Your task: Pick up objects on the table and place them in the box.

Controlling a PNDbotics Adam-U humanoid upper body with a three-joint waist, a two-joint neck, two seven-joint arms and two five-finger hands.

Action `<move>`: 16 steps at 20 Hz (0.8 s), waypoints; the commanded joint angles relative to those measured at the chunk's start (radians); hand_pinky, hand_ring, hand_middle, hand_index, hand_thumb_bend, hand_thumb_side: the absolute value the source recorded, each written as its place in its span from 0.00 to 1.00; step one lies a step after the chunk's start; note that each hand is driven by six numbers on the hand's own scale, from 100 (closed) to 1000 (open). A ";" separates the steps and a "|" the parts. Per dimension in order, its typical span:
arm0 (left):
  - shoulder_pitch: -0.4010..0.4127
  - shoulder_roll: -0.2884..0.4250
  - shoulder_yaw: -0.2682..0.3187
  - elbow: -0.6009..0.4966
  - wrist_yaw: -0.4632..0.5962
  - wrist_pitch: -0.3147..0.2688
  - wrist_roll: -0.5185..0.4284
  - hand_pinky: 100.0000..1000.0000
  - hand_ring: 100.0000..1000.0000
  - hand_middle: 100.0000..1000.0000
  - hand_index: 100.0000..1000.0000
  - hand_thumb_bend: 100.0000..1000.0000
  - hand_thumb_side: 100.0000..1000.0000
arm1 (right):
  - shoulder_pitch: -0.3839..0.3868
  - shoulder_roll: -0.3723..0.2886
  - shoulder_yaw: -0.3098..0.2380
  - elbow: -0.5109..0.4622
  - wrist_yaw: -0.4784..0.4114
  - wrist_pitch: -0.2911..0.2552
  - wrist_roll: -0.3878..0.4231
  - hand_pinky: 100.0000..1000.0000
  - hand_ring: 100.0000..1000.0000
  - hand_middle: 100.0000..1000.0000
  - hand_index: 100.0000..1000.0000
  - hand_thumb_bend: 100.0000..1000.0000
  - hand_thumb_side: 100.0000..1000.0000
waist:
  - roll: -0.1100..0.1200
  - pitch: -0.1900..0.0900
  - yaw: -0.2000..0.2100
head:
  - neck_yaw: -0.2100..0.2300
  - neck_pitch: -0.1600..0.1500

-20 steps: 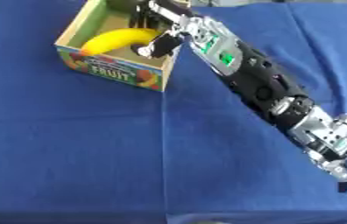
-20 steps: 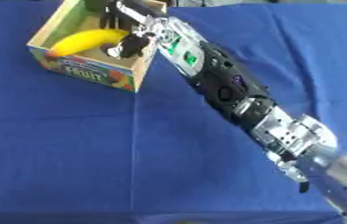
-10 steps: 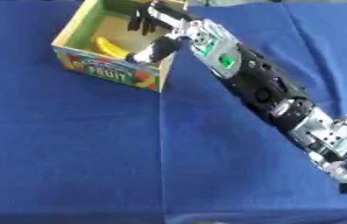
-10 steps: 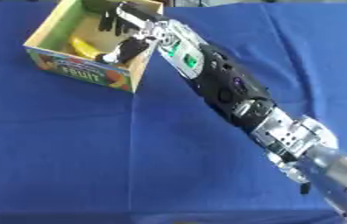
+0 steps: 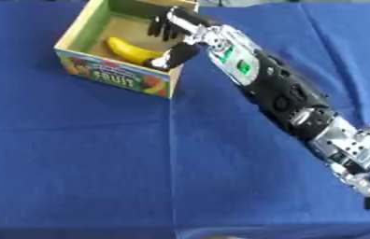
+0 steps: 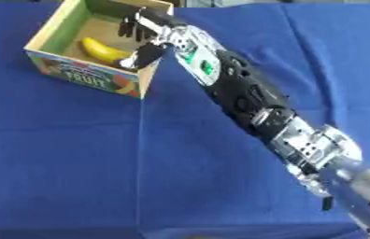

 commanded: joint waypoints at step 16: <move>0.006 0.009 0.003 -0.012 0.001 -0.002 0.003 0.57 0.46 0.49 0.54 0.56 1.00 | 0.018 -0.046 -0.028 -0.129 -0.085 0.002 -0.033 0.75 0.74 0.72 0.76 0.53 0.34 | 0.015 -0.019 -0.057 | 0.019 0.005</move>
